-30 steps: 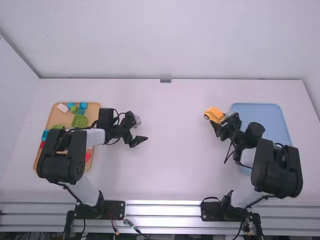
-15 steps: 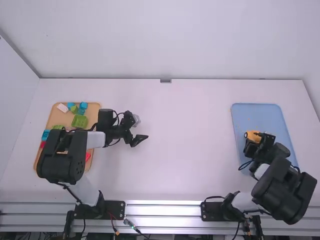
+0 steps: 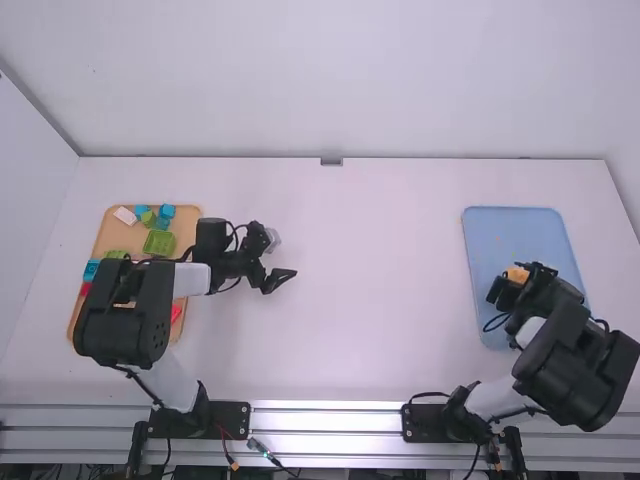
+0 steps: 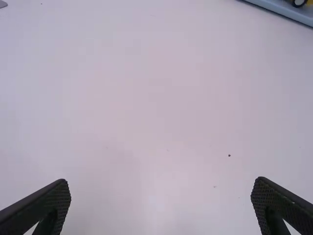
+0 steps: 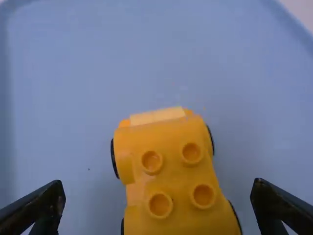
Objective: Assemble lego blocks to make yellow taxi
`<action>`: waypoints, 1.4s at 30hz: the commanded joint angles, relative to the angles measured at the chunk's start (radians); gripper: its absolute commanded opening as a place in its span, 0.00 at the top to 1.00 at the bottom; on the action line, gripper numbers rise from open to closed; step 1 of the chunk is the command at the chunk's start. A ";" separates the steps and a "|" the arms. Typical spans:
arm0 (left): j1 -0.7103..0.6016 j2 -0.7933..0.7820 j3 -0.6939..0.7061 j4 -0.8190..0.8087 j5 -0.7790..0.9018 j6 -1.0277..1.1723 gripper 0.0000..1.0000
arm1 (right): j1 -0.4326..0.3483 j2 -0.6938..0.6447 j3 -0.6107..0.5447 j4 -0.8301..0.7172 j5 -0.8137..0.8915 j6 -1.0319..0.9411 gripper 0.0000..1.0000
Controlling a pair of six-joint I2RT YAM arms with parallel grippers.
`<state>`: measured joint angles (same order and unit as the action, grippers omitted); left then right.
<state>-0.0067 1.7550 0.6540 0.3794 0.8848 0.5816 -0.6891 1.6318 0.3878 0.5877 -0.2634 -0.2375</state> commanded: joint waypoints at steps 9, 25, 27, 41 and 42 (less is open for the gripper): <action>-0.039 -0.048 -0.006 0.056 -0.228 -0.293 0.01 | 0.089 -0.261 0.040 -0.210 0.175 0.058 0.01; -0.288 -0.571 -0.006 -0.306 -0.932 -0.637 0.01 | 0.445 -0.750 0.171 -0.736 0.256 0.111 0.01; -0.300 -0.640 -0.006 -0.375 -0.934 -0.639 0.01 | 0.531 -0.769 0.177 -0.754 0.219 0.110 0.01; -0.275 -0.904 -0.034 -0.535 -0.900 -0.618 0.04 | 0.908 -0.803 0.148 -0.718 0.186 0.103 0.04; -0.263 -0.916 -0.046 -0.523 -0.888 -0.606 0.05 | 0.895 -0.816 0.136 -0.705 0.198 0.115 0.05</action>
<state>-0.2905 0.8627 0.6392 -0.1444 -0.0204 -0.0483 0.2272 0.8482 0.5354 -0.1272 -0.0937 -0.1505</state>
